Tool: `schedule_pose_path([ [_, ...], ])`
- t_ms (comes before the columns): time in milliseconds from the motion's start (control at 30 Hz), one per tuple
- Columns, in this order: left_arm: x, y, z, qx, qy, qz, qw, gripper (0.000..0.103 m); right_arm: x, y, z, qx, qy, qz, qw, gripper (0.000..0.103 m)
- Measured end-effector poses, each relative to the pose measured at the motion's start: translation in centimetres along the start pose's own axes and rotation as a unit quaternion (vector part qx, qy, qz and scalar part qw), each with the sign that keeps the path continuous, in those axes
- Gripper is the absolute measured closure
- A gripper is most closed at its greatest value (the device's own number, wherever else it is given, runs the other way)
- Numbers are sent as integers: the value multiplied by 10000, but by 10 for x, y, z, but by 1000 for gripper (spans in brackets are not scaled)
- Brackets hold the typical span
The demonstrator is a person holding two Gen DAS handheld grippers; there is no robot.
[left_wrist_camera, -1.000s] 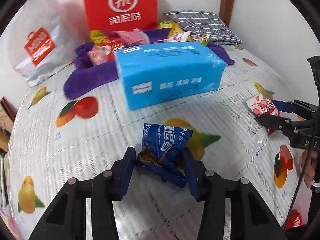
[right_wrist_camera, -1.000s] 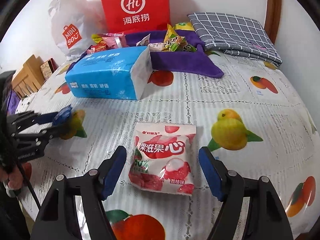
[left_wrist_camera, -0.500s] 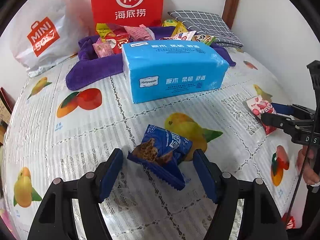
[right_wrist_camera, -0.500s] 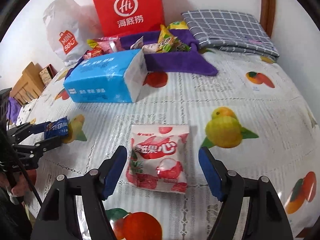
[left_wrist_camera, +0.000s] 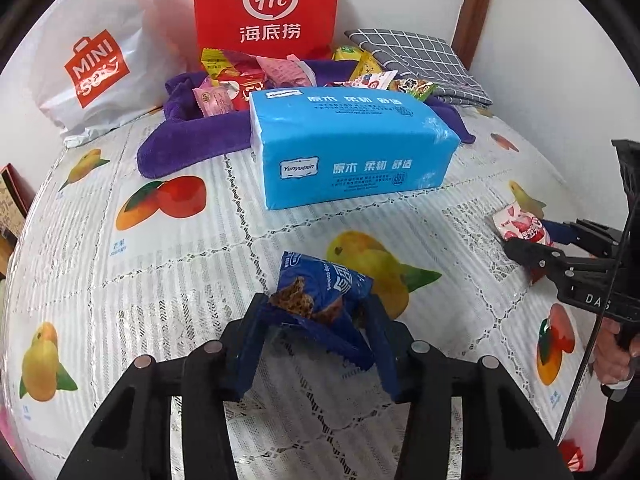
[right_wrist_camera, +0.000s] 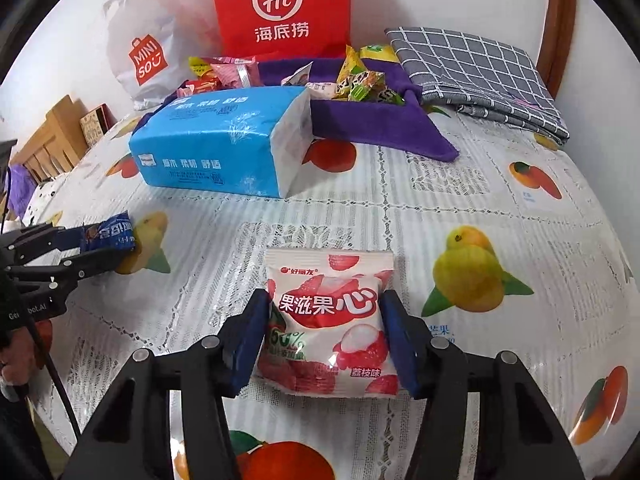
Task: Organize snacks
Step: 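Lift the blue packet with left tool while right tool holds the lychee bag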
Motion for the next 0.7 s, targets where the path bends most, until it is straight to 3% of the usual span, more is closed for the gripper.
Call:
schedule_pose_path([
  [300,3,-2,-9,227,28,-228,9995,58,0,4,-8,-87,-23,112,9999,50],
  [700,-18,1,-53,246,-281,-453,9983,58,-33,12,-62,-16,-611,223,9979,50],
])
Point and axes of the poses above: each gripper's, at about its wrist camera, not at the fingertips, and z roughly the way its jaws point, y to its left, x to its underside, the point moved 10 cm from there along z, roughly the way its jaws point, and after that the axes turned 4 degrees about -x, right-handed, at the moved point
